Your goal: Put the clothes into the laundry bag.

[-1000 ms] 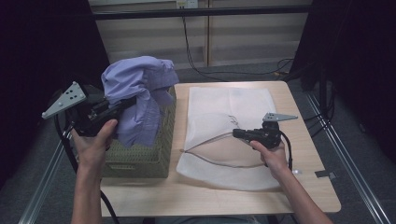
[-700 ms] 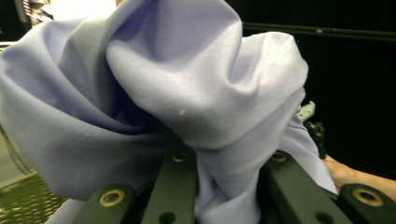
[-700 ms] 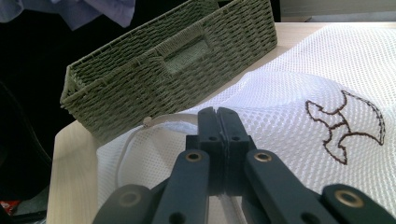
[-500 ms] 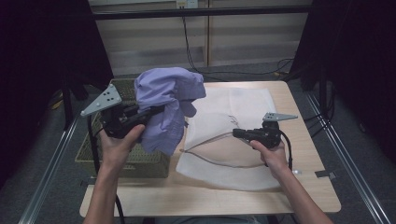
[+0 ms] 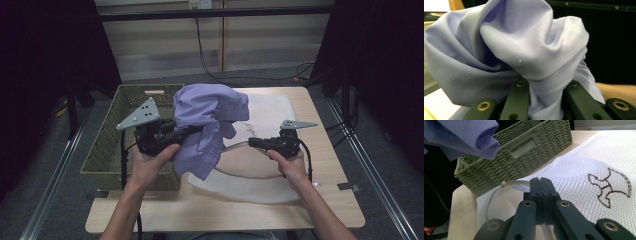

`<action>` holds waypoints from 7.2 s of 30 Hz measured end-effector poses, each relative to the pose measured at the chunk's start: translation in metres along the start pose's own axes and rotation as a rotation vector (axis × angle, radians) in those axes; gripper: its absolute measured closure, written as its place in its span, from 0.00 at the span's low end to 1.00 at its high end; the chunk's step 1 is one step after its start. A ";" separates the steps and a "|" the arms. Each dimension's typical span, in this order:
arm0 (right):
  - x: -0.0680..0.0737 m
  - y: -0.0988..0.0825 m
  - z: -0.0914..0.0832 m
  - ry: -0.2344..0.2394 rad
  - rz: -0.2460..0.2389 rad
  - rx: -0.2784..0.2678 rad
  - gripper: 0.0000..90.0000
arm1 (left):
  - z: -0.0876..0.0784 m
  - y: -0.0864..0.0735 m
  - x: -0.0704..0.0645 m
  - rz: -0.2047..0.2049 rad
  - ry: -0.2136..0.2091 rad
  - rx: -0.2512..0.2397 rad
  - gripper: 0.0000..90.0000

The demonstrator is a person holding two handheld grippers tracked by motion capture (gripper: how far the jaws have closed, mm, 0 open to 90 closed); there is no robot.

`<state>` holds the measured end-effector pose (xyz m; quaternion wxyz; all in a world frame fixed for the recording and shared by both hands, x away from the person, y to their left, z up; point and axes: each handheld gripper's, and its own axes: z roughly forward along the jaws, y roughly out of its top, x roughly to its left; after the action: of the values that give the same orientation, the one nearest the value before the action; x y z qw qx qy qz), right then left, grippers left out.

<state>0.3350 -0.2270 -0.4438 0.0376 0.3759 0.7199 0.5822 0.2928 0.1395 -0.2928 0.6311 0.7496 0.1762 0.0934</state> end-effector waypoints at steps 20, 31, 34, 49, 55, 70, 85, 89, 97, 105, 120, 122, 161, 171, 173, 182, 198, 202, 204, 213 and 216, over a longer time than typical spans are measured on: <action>-0.001 0.000 0.003 0.014 0.005 0.008 1.00 | 0.022 -0.043 -0.018 -0.039 -0.131 0.142 0.91; 0.000 0.000 0.004 0.030 0.007 0.012 1.00 | 0.052 -0.053 -0.022 -0.045 -0.194 0.151 0.91; -0.001 0.000 0.003 0.031 0.007 0.015 1.00 | 0.058 -0.069 -0.025 -0.066 -0.199 0.168 0.91; 0.001 -0.003 0.008 0.048 0.001 0.039 1.00 | 0.084 -0.103 -0.019 -0.075 -0.177 0.294 0.90; 0.001 -0.003 0.009 0.049 0.001 0.043 1.00 | 0.109 -0.102 -0.014 -0.070 -0.170 0.317 0.90; 0.001 -0.004 0.009 0.049 -0.002 0.054 1.00 | 0.131 -0.136 -0.008 -0.095 -0.137 0.389 0.90; 0.001 -0.004 0.008 0.051 -0.007 0.053 1.00 | 0.144 -0.156 -0.005 -0.106 -0.125 0.459 0.90; 0.001 -0.004 0.007 0.050 -0.010 0.053 1.00 | 0.146 -0.158 -0.003 -0.097 -0.111 0.492 0.90; 0.003 -0.002 0.005 0.043 -0.014 0.041 1.00 | 0.151 -0.170 -0.002 -0.099 -0.095 0.526 0.90; 0.007 0.003 0.002 0.041 -0.030 0.030 1.00 | 0.154 -0.177 0.001 -0.077 -0.102 0.559 0.90; 0.018 -0.013 -0.007 0.022 -0.019 0.078 1.00 | 0.158 -0.174 0.001 -0.133 -0.074 0.574 0.90; 0.016 -0.017 -0.002 0.023 -0.015 0.095 1.00 | 0.158 -0.174 0.001 -0.133 -0.074 0.572 0.90; -0.001 -0.040 0.028 -0.040 -0.033 0.240 1.00 | 0.095 -0.149 -0.017 -0.156 -0.105 0.467 0.45; 0.004 -0.031 0.018 -0.018 -0.034 0.172 0.93 | 0.072 -0.156 -0.025 -0.119 -0.097 0.531 0.58; 0.008 -0.025 0.012 -0.001 -0.048 0.140 0.92 | 0.064 -0.159 -0.025 -0.119 -0.079 0.555 0.77; 0.041 -0.012 -0.006 0.103 -0.079 0.068 0.83 | 0.049 -0.173 -0.026 -0.108 -0.062 0.598 0.87; 0.075 -0.063 0.019 0.146 -0.122 0.323 0.49 | 0.066 -0.184 -0.024 -0.095 -0.038 0.622 0.84; 0.077 -0.067 0.026 0.135 -0.153 0.347 0.46 | 0.071 -0.186 -0.025 -0.096 -0.046 0.631 0.84; 0.078 -0.070 0.029 0.124 -0.158 0.353 0.43 | 0.072 -0.186 -0.025 -0.089 -0.044 0.641 0.83; 0.080 -0.082 0.041 0.108 -0.227 0.394 0.36 | 0.076 -0.188 -0.027 -0.111 -0.059 0.635 0.82; 0.079 -0.083 0.044 0.104 -0.206 0.414 0.39 | 0.077 -0.189 -0.026 -0.118 -0.062 0.636 0.82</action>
<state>0.2588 -0.1488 -0.4995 -0.0181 0.2695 0.8595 0.4339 0.2692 0.0859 -0.4896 0.3748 0.9002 0.2203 -0.0260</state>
